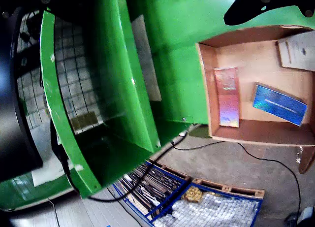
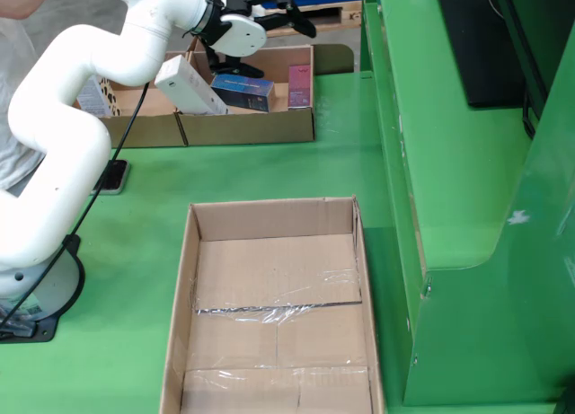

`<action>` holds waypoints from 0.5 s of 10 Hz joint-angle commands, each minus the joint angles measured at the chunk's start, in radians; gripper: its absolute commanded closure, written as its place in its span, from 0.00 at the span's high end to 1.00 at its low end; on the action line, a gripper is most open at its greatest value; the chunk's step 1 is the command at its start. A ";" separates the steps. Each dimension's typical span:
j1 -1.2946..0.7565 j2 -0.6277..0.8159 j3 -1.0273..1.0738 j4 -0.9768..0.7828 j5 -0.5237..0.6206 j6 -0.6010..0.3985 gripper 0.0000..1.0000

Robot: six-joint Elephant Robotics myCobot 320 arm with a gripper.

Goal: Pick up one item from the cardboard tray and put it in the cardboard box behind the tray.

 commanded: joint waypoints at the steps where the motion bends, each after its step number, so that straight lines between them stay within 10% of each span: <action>1: -0.313 0.822 -0.622 -0.991 0.762 0.521 1.00; 3: -0.376 1.167 -1.165 -0.721 0.788 0.566 1.00; 5: -0.390 1.251 -1.272 -0.682 0.790 0.589 1.00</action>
